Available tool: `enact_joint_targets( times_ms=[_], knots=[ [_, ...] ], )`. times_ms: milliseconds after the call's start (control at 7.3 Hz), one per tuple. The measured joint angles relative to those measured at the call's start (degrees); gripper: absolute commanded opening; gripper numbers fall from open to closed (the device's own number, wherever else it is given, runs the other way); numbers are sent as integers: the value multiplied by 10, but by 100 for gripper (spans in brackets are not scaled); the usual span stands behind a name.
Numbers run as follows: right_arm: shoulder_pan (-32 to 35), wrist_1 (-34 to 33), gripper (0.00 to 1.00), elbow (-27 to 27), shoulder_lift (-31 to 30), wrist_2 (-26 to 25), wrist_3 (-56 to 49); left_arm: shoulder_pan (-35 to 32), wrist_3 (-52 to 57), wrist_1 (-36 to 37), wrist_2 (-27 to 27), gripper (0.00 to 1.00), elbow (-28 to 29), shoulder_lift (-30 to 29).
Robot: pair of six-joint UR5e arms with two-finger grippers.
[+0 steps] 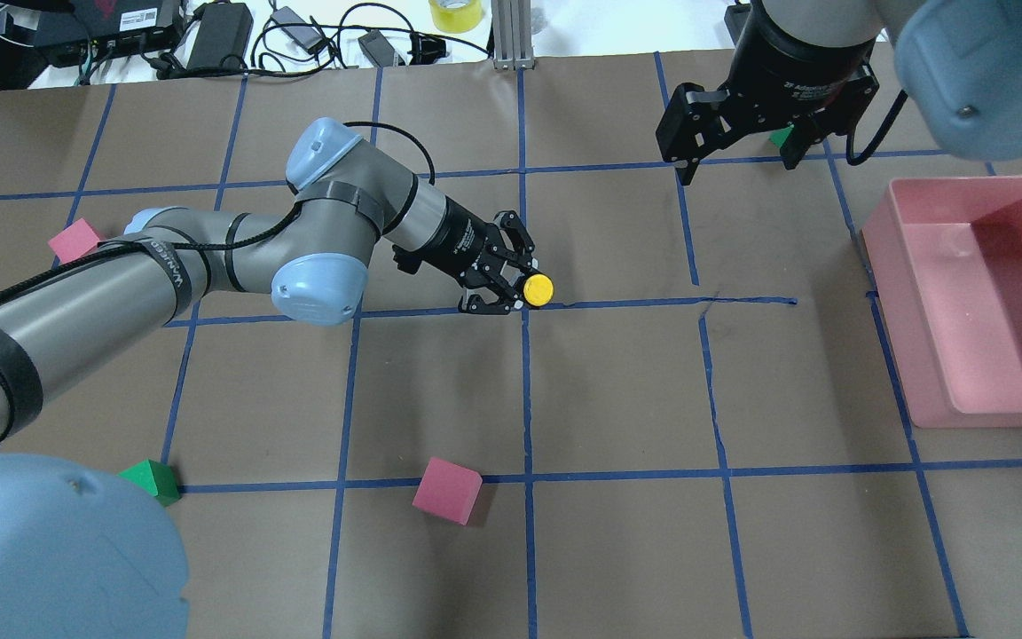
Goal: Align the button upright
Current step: 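Lower the switch with the left gripper to stand on the table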
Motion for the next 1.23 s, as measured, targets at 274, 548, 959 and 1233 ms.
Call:
enact_joint_targets(
  times_ms=[274, 548, 959, 1233],
  knots=[
    [0, 0, 100, 0, 0, 1, 0, 29, -18, -2, -73, 0, -24, -10],
    [0, 0, 100, 0, 0, 1, -1, 39, -17, -9, -94, 0, -44, -17],
    [0, 0, 100, 1, 0, 1, -2, 45, -15, -13, -127, 0, -52, -27],
    [0, 0, 100, 1, 0, 1, -2, 48, -12, -19, -134, 0, -54, -33]
  ],
)
